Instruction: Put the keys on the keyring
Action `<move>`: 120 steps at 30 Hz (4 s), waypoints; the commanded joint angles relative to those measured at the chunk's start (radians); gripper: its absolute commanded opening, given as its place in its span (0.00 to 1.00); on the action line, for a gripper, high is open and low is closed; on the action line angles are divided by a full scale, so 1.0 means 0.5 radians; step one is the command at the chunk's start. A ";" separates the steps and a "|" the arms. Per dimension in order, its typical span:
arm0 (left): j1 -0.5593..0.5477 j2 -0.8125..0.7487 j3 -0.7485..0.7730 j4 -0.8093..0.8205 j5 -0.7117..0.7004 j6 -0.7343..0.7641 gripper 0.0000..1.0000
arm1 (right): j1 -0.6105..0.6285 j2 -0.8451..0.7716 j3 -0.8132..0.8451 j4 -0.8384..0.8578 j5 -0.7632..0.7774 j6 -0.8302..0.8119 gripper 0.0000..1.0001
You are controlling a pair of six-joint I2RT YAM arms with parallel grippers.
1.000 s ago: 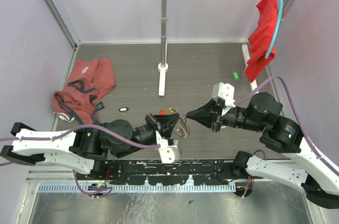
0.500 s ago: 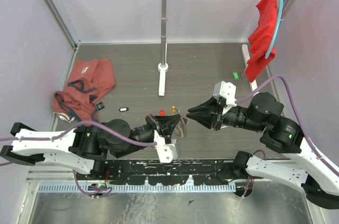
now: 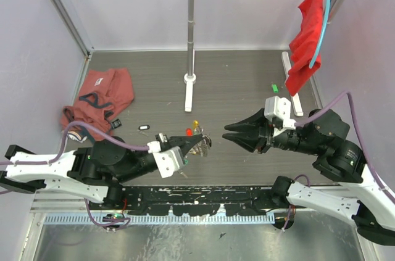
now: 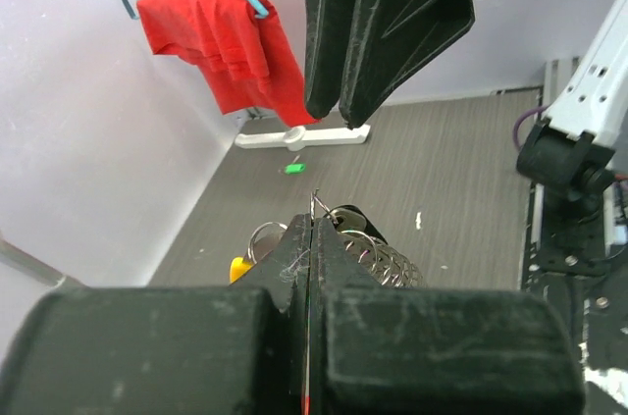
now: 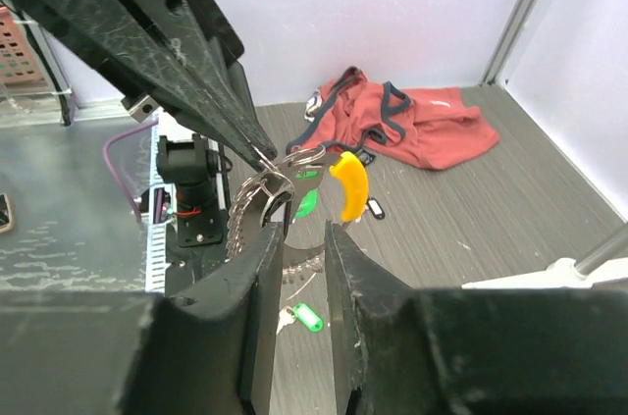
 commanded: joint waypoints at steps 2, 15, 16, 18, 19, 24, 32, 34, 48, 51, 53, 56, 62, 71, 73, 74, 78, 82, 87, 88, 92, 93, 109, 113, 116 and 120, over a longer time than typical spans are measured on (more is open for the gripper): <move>-0.008 -0.102 -0.058 0.221 0.096 -0.315 0.00 | 0.006 0.063 0.136 0.119 -0.200 -0.063 0.32; -0.009 -0.213 -0.148 0.309 0.237 -0.571 0.00 | 0.006 0.207 0.215 0.204 -0.585 -0.086 0.39; -0.009 -0.213 -0.146 0.309 0.252 -0.575 0.00 | 0.006 0.212 0.214 0.218 -0.600 -0.086 0.39; -0.010 -0.207 -0.141 0.310 0.281 -0.581 0.00 | 0.006 0.224 0.210 0.238 -0.621 -0.087 0.40; -0.008 -0.203 -0.136 0.307 0.300 -0.585 0.00 | 0.007 0.232 0.208 0.251 -0.635 -0.085 0.40; -0.009 -0.201 -0.132 0.339 0.352 -0.600 0.00 | 0.007 0.268 0.196 0.294 -0.692 -0.072 0.40; -0.007 -0.246 -0.219 0.528 0.384 -0.628 0.00 | 0.005 0.268 0.159 0.377 -0.740 -0.013 0.39; -0.006 -0.244 -0.218 0.531 0.397 -0.628 0.00 | 0.007 0.264 0.149 0.392 -0.747 0.000 0.39; -0.005 -0.215 -0.221 0.611 0.434 -0.646 0.00 | 0.007 0.269 0.087 0.489 -0.824 0.070 0.36; -0.007 -0.200 -0.218 0.611 0.443 -0.649 0.00 | 0.007 0.272 0.084 0.496 -0.837 0.072 0.36; -0.007 -0.192 -0.219 0.616 0.447 -0.651 0.00 | 0.006 0.273 0.082 0.502 -0.842 0.074 0.35; -0.007 -0.183 -0.218 0.620 0.445 -0.651 0.00 | 0.007 0.276 0.079 0.502 -0.849 0.076 0.30; -0.006 -0.176 -0.217 0.625 0.444 -0.649 0.00 | 0.007 0.274 0.069 0.491 -0.847 0.078 0.19; -0.007 -0.184 -0.223 0.638 0.429 -0.643 0.00 | 0.007 0.271 0.062 0.475 -0.837 0.070 0.24; -0.006 -0.180 -0.220 0.638 0.429 -0.640 0.00 | 0.005 0.275 0.063 0.475 -0.837 0.070 0.17; -0.006 -0.177 -0.220 0.638 0.429 -0.640 0.00 | 0.006 0.276 0.062 0.475 -0.839 0.072 0.13; -0.007 -0.179 -0.220 0.634 0.421 -0.640 0.00 | 0.006 0.274 0.077 0.457 -0.810 0.061 0.01; -0.006 -0.178 -0.193 0.567 0.397 -0.643 0.12 | 0.006 0.270 0.142 0.329 -0.719 0.005 0.01; -0.005 -0.200 -0.160 0.376 0.278 -0.695 0.45 | 0.006 0.331 0.307 0.010 -0.545 -0.099 0.01; -0.006 -0.203 -0.141 0.307 0.244 -0.707 0.50 | 0.006 0.346 0.323 -0.047 -0.498 -0.115 0.01; 0.002 -0.201 -0.041 -0.005 0.070 -0.762 0.73 | 0.006 0.415 0.382 -0.271 -0.319 -0.167 0.01; 0.016 -0.203 -0.021 -0.076 0.042 -0.778 0.75 | 0.005 0.441 0.404 -0.337 -0.278 -0.190 0.01; 0.601 -0.267 -0.092 -0.342 0.679 -0.924 0.44 | 0.075 0.870 0.842 -1.147 0.014 -0.426 0.01; 0.957 -0.245 -0.169 -0.207 1.185 -1.084 0.47 | 0.152 0.868 0.824 -1.113 0.037 -0.391 0.01; 1.166 -0.207 -0.211 -0.081 1.524 -1.186 0.47 | 0.173 0.854 0.810 -1.087 0.052 -0.374 0.01; 1.230 -0.135 -0.181 -0.009 1.797 -1.208 0.47 | 0.181 0.837 0.784 -1.055 0.036 -0.368 0.01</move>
